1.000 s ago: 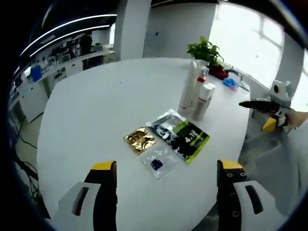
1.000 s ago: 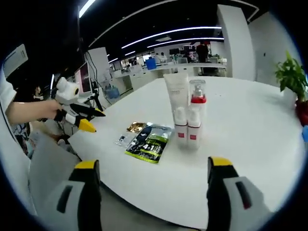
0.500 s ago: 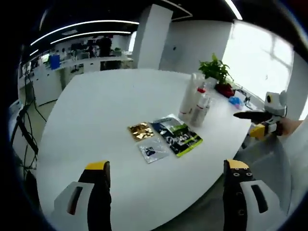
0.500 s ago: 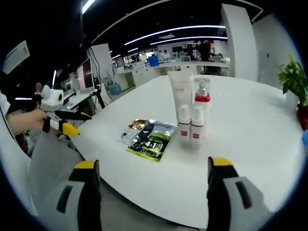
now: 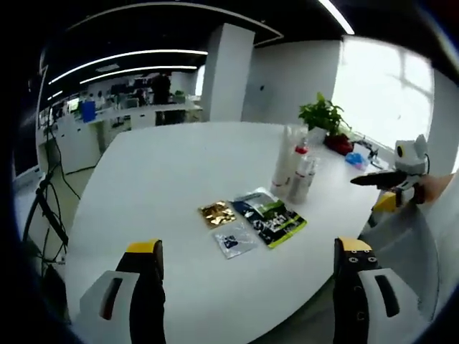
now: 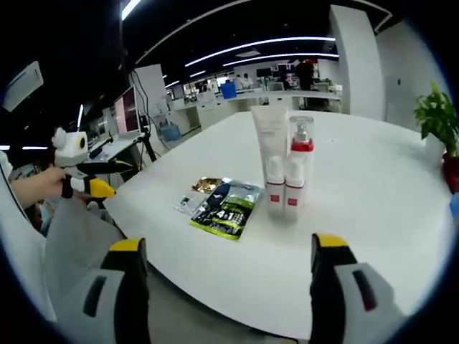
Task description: Arrange the skincare products in the storage area until every visible bottle or jar stands upright without overlapping.
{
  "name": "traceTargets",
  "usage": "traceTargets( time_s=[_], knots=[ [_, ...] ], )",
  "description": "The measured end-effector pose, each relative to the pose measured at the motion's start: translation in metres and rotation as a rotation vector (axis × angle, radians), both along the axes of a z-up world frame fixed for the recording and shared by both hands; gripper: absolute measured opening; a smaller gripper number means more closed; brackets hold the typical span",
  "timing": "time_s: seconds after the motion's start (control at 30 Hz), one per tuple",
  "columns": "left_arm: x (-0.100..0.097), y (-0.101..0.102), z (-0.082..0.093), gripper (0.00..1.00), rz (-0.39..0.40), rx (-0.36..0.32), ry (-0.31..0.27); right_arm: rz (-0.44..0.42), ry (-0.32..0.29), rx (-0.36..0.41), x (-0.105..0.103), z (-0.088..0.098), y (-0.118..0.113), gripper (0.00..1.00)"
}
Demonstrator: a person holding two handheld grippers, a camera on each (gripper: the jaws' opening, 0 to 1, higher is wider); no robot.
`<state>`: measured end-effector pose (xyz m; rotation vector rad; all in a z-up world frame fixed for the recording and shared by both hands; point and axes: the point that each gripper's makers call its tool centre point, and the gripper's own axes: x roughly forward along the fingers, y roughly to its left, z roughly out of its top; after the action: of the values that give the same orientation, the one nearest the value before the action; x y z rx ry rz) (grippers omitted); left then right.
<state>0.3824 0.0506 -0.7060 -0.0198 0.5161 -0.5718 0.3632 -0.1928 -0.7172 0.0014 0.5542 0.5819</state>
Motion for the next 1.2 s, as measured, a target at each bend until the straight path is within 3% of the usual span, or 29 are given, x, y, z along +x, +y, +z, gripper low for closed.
traceTargets(
  time_s=[1.2],
  knots=[
    [-0.0004, 0.003, 0.0, 0.96, 0.012, 0.002, -0.004, -0.02, -0.003, -0.008, 0.0017, -0.0004, -0.0029, 1.0]
  ],
)
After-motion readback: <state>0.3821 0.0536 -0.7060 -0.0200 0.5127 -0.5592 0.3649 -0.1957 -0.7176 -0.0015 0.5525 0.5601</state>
